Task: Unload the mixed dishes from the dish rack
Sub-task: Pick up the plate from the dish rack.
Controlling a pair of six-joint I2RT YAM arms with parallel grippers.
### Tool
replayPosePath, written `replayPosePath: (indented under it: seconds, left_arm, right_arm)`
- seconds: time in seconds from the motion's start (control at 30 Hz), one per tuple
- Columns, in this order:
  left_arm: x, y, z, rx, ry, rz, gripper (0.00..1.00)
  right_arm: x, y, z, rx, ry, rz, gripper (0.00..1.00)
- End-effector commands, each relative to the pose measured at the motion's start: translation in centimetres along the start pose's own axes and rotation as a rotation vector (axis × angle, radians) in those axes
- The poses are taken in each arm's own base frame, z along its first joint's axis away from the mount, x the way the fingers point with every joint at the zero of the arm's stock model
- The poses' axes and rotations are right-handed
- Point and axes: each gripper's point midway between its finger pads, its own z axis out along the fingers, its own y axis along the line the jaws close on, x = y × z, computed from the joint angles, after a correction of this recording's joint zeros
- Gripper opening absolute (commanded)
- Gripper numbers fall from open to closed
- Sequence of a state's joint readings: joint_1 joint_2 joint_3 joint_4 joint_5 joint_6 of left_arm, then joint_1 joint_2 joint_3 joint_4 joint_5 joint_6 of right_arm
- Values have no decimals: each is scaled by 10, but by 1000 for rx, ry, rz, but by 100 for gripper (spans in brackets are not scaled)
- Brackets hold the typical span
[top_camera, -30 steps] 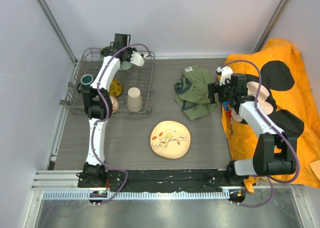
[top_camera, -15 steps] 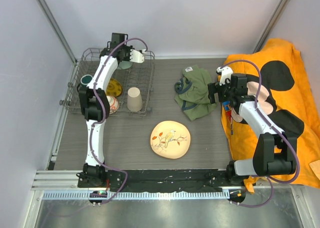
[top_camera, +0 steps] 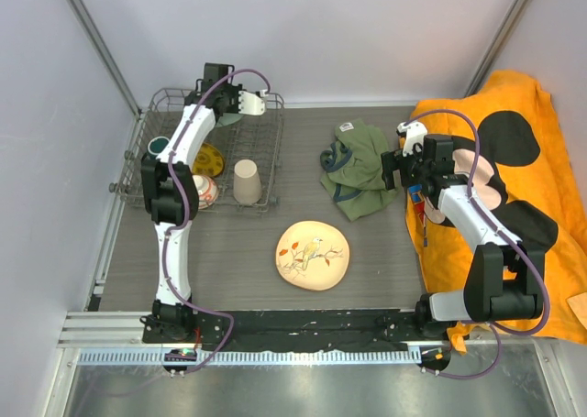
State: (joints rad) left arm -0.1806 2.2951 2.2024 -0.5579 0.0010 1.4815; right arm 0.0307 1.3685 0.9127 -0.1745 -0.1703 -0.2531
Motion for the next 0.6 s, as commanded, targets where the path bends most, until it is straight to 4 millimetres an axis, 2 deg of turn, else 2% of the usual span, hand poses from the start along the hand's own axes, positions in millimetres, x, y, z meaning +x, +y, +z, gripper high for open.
replayPosePath:
  seconds: [0.0,0.57]
  left_arm:
    - [0,84,-64,-242,-9,4,0]
    - [2,105,-114,-281,22,53,0]
  right_arm:
    - [-24,-6,-3,14,-54,-10,100]
    - [-28,-2,-5,-4,-64,-7,99]
